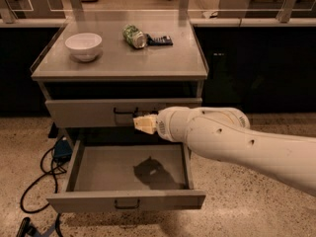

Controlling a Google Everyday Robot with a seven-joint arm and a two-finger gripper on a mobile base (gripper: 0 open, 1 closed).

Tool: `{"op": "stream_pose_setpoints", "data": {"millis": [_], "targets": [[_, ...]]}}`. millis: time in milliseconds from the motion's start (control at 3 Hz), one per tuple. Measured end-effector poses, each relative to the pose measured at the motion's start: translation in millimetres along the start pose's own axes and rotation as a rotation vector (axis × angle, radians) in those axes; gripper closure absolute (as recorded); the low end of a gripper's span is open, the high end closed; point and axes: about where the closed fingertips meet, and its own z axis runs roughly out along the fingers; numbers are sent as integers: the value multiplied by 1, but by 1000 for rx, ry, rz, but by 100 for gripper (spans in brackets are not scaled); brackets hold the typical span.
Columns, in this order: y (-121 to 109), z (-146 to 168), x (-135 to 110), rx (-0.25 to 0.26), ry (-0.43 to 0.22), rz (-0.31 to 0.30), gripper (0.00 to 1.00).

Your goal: Place rxbar chocolate into middle drawer

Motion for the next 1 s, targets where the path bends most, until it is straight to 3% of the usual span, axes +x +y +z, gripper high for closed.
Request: {"op": "stream_pose_setpoints", "data": {"millis": [333, 667, 1000], "targets": [[-8, 9, 17, 2, -13, 27, 100], [-28, 25, 62, 32, -6, 73, 100], [-69, 68, 146, 123, 78, 68, 100]]}}
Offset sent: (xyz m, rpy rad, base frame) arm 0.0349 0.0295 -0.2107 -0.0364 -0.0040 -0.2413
